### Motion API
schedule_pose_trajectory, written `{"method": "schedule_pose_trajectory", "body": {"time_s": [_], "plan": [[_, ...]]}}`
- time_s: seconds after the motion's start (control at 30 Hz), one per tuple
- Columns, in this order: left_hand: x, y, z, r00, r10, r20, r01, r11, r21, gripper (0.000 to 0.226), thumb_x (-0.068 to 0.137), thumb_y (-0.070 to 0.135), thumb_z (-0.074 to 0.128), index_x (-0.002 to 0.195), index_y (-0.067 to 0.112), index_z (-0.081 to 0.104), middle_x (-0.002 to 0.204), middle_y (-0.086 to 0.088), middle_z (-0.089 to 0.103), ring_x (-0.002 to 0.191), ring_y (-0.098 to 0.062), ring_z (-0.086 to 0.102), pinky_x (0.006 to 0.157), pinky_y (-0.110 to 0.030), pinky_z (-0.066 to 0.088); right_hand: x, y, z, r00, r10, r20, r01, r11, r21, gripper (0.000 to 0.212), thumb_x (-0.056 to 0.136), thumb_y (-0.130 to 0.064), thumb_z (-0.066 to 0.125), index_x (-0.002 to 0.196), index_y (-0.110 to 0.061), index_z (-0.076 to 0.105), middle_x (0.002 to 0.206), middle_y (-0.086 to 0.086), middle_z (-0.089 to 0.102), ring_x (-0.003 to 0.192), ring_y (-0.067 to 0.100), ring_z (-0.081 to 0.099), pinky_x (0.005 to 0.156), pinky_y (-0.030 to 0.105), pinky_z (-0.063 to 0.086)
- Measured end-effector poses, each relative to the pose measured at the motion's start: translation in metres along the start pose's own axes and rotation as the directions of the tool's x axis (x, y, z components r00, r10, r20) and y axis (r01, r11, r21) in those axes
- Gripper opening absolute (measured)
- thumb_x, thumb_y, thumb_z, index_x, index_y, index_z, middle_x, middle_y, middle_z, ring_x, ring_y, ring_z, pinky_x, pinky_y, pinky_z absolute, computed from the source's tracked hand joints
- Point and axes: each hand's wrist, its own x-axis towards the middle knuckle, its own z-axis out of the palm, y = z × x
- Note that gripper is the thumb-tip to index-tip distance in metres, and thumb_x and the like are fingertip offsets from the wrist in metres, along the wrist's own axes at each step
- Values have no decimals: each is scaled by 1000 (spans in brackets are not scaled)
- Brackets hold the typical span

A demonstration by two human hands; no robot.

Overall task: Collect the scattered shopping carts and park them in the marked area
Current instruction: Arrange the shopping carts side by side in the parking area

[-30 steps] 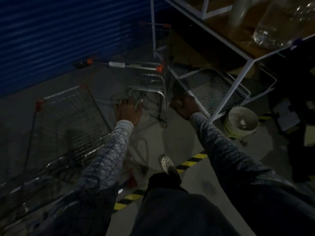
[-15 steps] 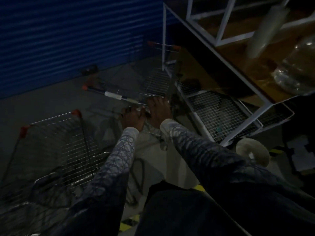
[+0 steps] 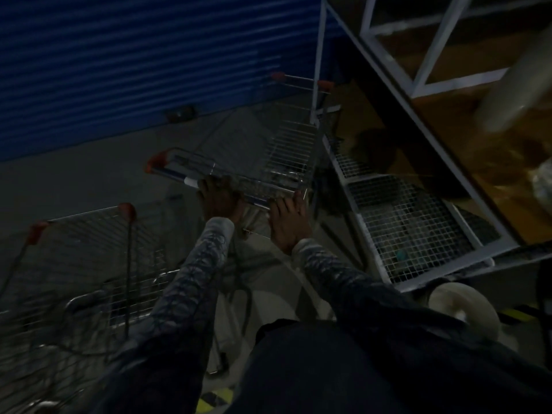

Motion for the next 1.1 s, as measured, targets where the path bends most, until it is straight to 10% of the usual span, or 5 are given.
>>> {"method": "schedule_pose_trajectory", "body": {"time_s": [0.2, 0.43, 0.63, 1.1], "plan": [[35, 52, 31, 999, -39, -32, 39, 999, -1, 40, 80, 36, 55, 101, 6, 69, 112, -25, 61, 114, -43, 49, 103, -56, 32, 27, 107, -1, 994, 64, -92, -66, 998, -10, 42, 99, -43, 38, 107, -13, 67, 112, 6, 64, 124, 31, 44, 96, 48, 24], [60, 77, 35, 983, 24, -183, -40, 996, -84, 33, 63, 22, 61, 90, 12, 76, 96, -22, 68, 99, -46, 62, 91, -64, 39, 99, 143, -20, 946, 297, -131, -292, 955, 55, 39, 98, -51, 46, 100, -21, 70, 115, 6, 67, 123, 30, 48, 108, 54, 19], [116, 63, 43, 991, 1, 136, -6, 999, 39, 66, 76, 53, 38, 115, 11, 70, 117, -22, 66, 116, -42, 55, 106, -52, 33, 175, 151, 0, 918, 190, 348, -233, 969, 85, 46, 98, -63, 30, 129, -44, 59, 138, -7, 57, 135, 26, 39, 114, 48, 9], [256, 3, 33, 947, -38, 319, -54, 961, 273, 45, 66, 52, 68, 95, 17, 73, 98, -8, 73, 92, -30, 69, 80, -34, 53, 296, 113, 39, 925, 178, 336, -197, 980, 22, 82, 85, -86, 15, 112, -35, 72, 113, -2, 73, 115, 24, 63, 111, 46, 31]]}}
